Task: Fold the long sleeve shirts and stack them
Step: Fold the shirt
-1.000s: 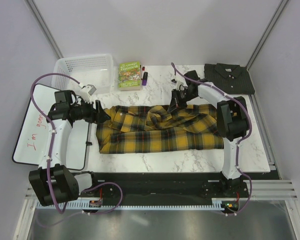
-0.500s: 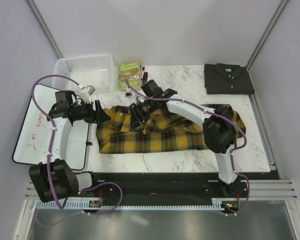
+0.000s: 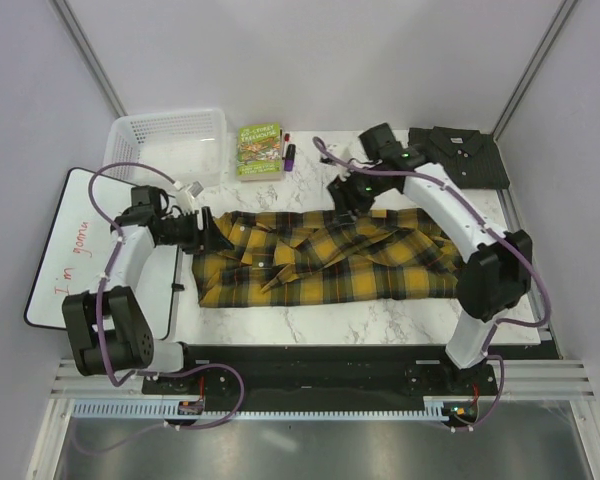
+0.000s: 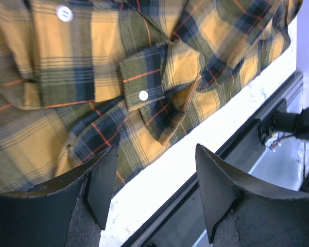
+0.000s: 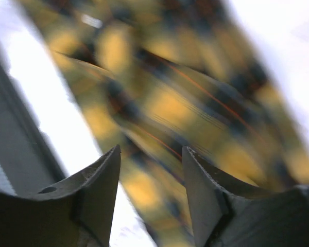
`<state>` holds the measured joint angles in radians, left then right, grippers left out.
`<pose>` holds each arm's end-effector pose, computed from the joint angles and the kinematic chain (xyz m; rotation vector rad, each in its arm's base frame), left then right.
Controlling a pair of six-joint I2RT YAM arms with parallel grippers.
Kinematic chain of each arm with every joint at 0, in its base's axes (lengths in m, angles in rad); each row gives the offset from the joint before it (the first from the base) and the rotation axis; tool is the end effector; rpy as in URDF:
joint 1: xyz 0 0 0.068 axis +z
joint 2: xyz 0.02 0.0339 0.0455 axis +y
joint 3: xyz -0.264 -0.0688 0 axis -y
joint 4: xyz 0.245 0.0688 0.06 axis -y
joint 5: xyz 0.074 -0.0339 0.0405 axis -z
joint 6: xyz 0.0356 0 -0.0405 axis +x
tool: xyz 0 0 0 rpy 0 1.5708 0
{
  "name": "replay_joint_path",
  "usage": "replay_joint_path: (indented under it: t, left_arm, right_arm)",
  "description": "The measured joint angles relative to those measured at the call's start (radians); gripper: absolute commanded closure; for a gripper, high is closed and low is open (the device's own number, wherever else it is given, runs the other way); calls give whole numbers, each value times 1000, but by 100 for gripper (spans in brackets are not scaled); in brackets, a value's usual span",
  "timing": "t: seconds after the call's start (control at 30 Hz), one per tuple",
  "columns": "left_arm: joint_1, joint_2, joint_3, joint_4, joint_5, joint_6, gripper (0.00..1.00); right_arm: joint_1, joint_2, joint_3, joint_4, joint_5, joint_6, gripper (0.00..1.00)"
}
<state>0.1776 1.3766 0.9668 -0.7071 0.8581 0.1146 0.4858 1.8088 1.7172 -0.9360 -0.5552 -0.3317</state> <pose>0.2610 0.0195 0.2425 0.1777 2.4050 -1.0048 0.3322 0.1966 0.3181 -1.1944 2.2504 0.7760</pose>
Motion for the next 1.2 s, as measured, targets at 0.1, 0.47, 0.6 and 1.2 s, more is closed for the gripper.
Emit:
replay_joint_path:
  t: [0.1, 0.47, 0.6, 1.2]
  left_arm:
    - [-74, 46, 0, 3, -4, -18, 34]
    - [-225, 284, 43, 13, -63, -46, 37]
    - [-262, 294, 71, 32, -76, -49, 37]
    - [-298, 396, 120, 121, -175, -79, 41]
  right_arm:
    - [-121, -61, -70, -29, 144, -126, 48]
    - [-226, -135, -318, -3, 389, -378, 40]
    - [-236, -152, -344, 51, 429, -442, 36]
    - [-299, -191, -490, 243, 365, -642, 32]
